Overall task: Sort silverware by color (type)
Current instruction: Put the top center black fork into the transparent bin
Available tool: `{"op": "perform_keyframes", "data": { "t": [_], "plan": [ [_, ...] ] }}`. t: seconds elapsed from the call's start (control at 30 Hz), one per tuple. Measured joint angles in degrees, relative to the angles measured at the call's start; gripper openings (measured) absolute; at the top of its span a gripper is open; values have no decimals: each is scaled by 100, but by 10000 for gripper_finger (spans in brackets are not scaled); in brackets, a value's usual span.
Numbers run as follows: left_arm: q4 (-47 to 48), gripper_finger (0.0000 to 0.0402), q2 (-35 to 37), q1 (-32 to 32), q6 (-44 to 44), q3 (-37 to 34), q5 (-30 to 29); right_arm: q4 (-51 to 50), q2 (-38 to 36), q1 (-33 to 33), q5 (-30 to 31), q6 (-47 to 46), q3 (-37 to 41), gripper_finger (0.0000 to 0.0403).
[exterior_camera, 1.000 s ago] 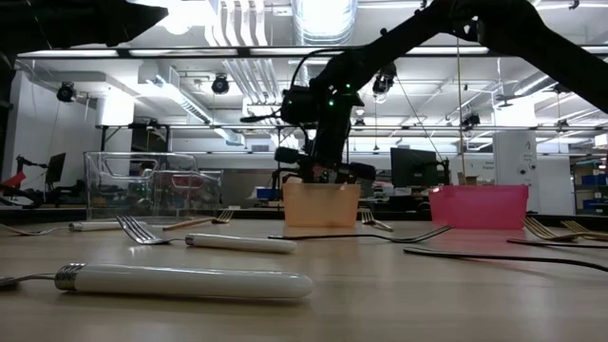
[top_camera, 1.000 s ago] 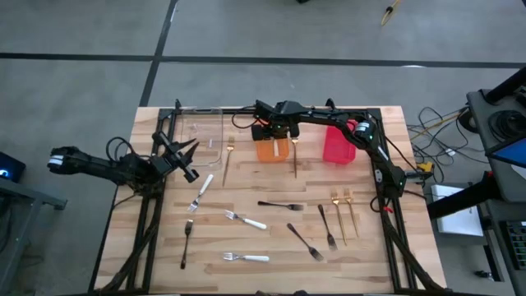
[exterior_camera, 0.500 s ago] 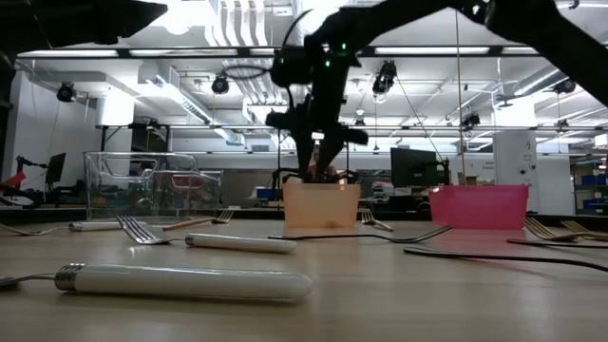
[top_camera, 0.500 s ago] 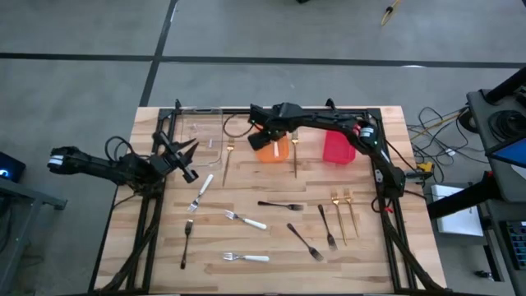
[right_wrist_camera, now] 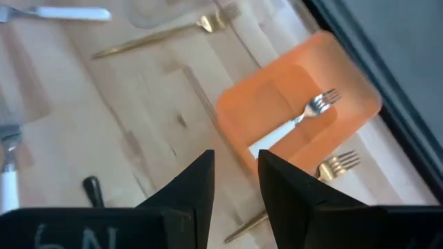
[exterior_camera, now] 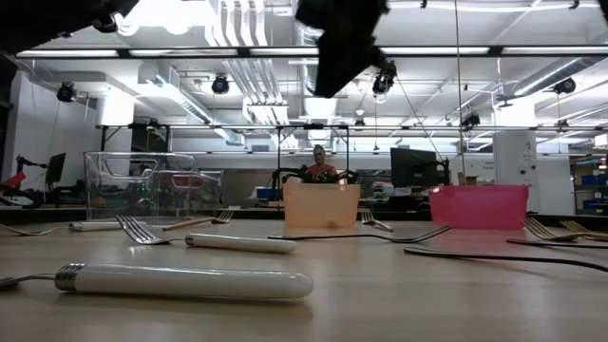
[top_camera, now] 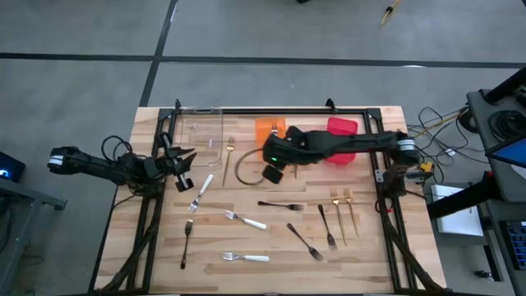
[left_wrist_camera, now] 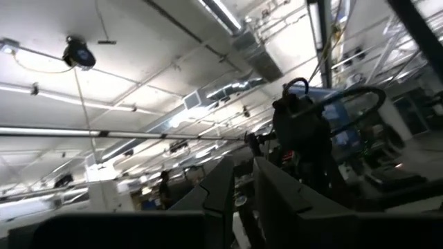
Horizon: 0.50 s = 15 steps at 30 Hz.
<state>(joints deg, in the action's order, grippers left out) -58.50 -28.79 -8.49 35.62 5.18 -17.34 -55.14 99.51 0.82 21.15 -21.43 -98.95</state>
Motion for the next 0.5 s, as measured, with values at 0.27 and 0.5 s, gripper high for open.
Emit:
{"op": "perform_keyframes", "data": {
  "t": [0.27,0.5],
  "plan": [
    [91,39,-209,0,-1092,363,189,2268,-1739,-368,46,611,2505,102],
    [679,39,-764,0,-3196,455,196,4408,-2873,-535,-98,1344,4552,102]
  ]
}}
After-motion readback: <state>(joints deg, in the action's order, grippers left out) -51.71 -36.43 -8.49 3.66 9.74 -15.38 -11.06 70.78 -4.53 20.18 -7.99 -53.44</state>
